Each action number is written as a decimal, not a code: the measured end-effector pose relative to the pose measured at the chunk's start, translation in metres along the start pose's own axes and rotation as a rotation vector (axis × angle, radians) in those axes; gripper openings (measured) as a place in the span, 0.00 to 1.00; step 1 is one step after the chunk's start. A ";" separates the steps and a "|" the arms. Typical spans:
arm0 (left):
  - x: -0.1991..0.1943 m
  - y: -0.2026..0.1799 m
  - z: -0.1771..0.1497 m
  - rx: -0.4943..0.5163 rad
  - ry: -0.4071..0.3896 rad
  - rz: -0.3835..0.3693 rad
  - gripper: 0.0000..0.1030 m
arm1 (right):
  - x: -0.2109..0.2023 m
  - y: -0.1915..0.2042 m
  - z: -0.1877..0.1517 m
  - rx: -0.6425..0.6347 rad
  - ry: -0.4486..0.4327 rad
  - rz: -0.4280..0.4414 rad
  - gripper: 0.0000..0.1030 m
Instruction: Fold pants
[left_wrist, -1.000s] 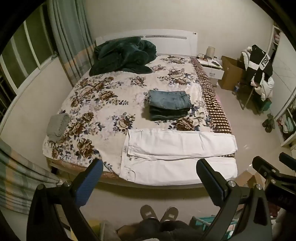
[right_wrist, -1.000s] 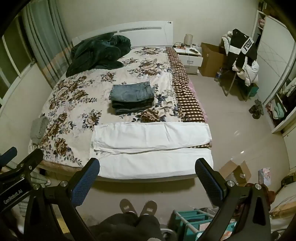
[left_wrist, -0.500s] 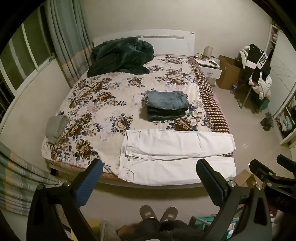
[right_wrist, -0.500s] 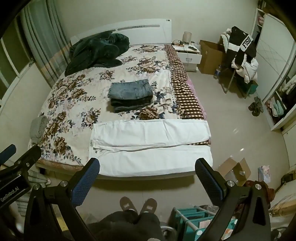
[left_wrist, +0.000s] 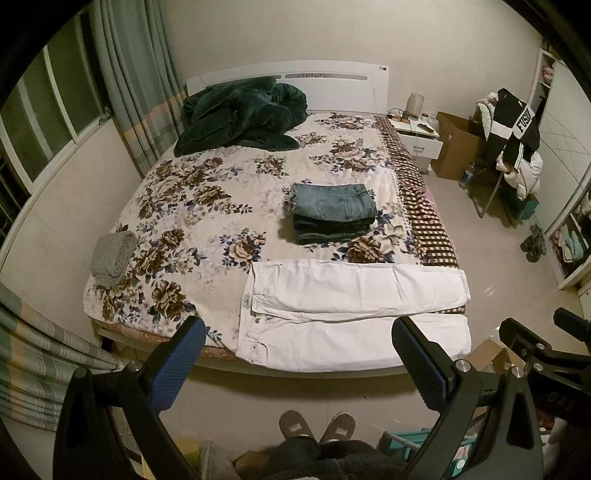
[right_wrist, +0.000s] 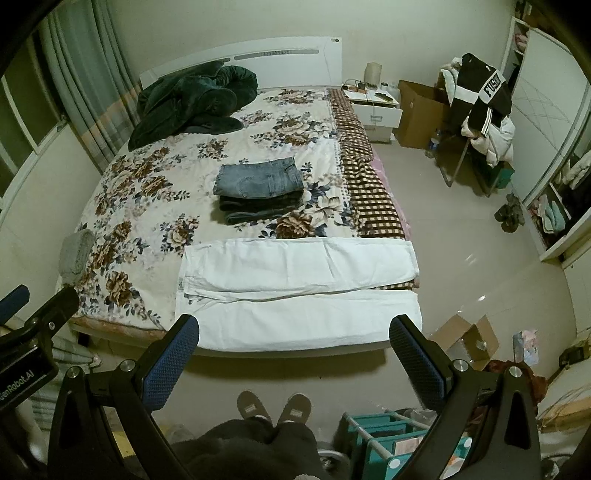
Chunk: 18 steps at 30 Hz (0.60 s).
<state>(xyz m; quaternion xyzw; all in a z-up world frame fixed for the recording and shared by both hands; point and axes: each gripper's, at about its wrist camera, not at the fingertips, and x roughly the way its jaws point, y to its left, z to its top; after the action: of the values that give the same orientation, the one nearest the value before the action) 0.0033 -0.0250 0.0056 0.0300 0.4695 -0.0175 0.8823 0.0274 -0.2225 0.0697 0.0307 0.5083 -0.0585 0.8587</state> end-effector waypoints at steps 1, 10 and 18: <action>0.000 0.000 0.000 0.000 -0.001 0.000 1.00 | 0.006 0.001 -0.002 0.005 0.002 -0.001 1.00; 0.000 0.002 -0.001 0.000 0.000 -0.001 1.00 | 0.004 -0.006 -0.004 0.007 0.008 0.005 1.00; 0.000 0.001 0.000 -0.001 -0.001 -0.004 1.00 | 0.000 0.014 0.004 -0.010 0.009 0.001 1.00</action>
<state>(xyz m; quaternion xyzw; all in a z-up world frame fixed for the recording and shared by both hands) 0.0033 -0.0237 0.0062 0.0286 0.4691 -0.0190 0.8825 0.0328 -0.2094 0.0720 0.0270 0.5126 -0.0556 0.8564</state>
